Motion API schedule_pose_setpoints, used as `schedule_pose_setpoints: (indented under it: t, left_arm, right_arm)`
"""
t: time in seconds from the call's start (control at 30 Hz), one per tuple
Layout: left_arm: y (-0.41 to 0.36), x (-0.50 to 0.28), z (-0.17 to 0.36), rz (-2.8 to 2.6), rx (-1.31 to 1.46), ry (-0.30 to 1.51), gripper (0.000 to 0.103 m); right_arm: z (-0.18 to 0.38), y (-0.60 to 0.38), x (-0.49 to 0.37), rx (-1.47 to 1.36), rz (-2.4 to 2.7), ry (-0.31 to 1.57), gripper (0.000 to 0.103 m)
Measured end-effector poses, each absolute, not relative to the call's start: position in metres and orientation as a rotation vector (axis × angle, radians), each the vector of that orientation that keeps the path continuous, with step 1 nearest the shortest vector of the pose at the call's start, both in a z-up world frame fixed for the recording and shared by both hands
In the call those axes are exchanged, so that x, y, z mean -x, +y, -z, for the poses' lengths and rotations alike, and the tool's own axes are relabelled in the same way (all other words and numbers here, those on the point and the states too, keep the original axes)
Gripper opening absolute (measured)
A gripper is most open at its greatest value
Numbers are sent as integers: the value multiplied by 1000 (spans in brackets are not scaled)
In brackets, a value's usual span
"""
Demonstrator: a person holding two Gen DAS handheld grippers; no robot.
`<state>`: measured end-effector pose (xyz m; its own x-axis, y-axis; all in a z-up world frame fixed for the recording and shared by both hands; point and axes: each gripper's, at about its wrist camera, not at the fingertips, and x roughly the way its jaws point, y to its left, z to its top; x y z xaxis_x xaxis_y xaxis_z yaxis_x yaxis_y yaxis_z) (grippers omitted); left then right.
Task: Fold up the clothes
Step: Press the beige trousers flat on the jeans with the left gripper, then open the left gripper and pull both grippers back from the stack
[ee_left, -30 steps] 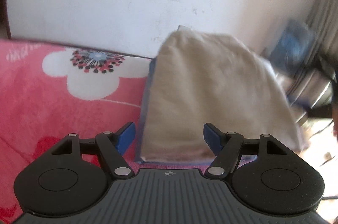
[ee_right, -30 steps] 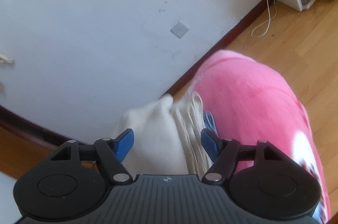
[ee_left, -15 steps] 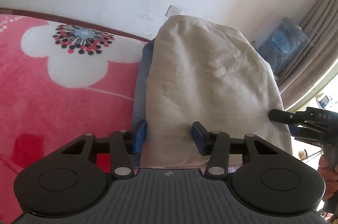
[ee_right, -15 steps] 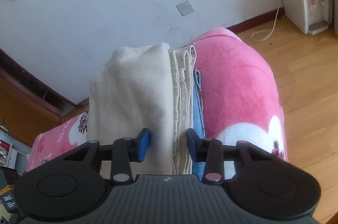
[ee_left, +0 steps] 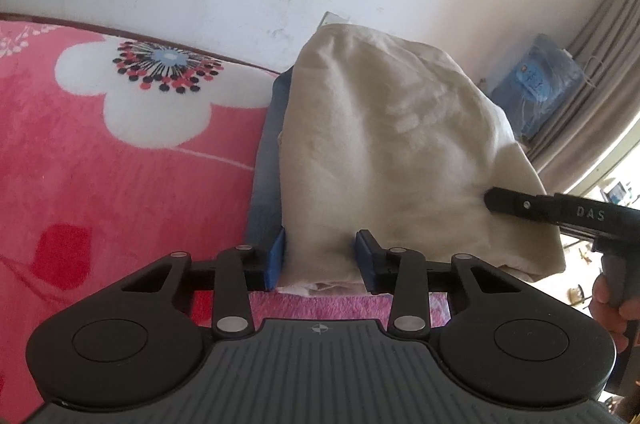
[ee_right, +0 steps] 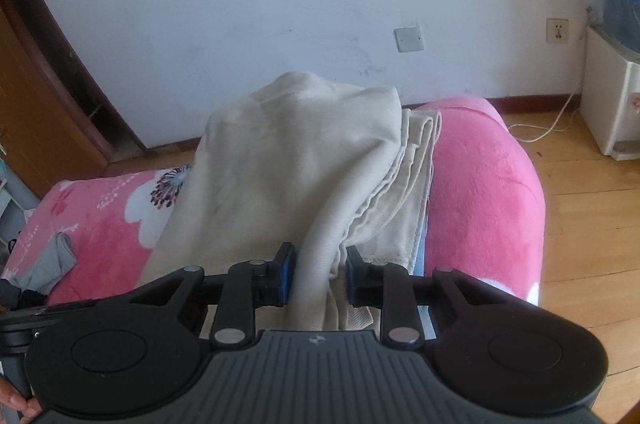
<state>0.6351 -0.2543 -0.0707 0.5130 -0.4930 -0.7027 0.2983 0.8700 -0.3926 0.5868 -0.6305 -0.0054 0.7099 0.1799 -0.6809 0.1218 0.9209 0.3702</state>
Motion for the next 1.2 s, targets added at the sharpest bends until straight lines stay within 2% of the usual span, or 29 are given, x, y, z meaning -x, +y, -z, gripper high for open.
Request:
schedule_pose_setpoints:
  t: [0.07,0.13,0.17,0.27,0.33,0.47,0.6,0.7,0.8,1.0,1.07,1.17,1.2]
  left_arm:
    - [-252,-636,71,484,238,920,43]
    - [-245,-635,68,467,240,914,50]
    - [-241,-634,65,454,237,904,50]
    - [-238,-632,51,453,184,818,52]
    - [-244,-630,41,477,126,751,52]
    - [-284,-625,51,561,-60,758,54]
    - [-302,-616,68,550,-179,758,55]
    - [-292,-618,59,546,-128,767,55]
    - [-278,-608,51,519,-71,793,59]
    - [-251,-565,42,504,-10,901,80]
    - [-244,-547,42,510,-9,935,97]
    - [-234,-524,38,507,-37,952,101]
    - [-231,-517,36,504,-51,955,102]
  right_arm:
    - [7,-638,-579,-429,-8,794,33]
    - [4,-650,-564,-457,54,785,50]
    - [2,-657,-555,-471,87,778,52]
    - [-11,-664,-530,-429,179,733,51]
    - [-25,-651,-516,-313,175,680,45]
    - [-32,-600,-507,-78,-38,599,43]
    - [11,-563,-523,201,-46,719,41]
    - [3,-565,-514,138,-15,685,41]
    - [-15,-574,-494,-42,29,654,41]
    - [-7,-552,-443,-305,47,770,41]
    - [-1,-533,-429,-356,45,846,41]
    - [2,-502,-414,-375,58,950,44]
    - [0,-492,-409,-368,67,973,50]
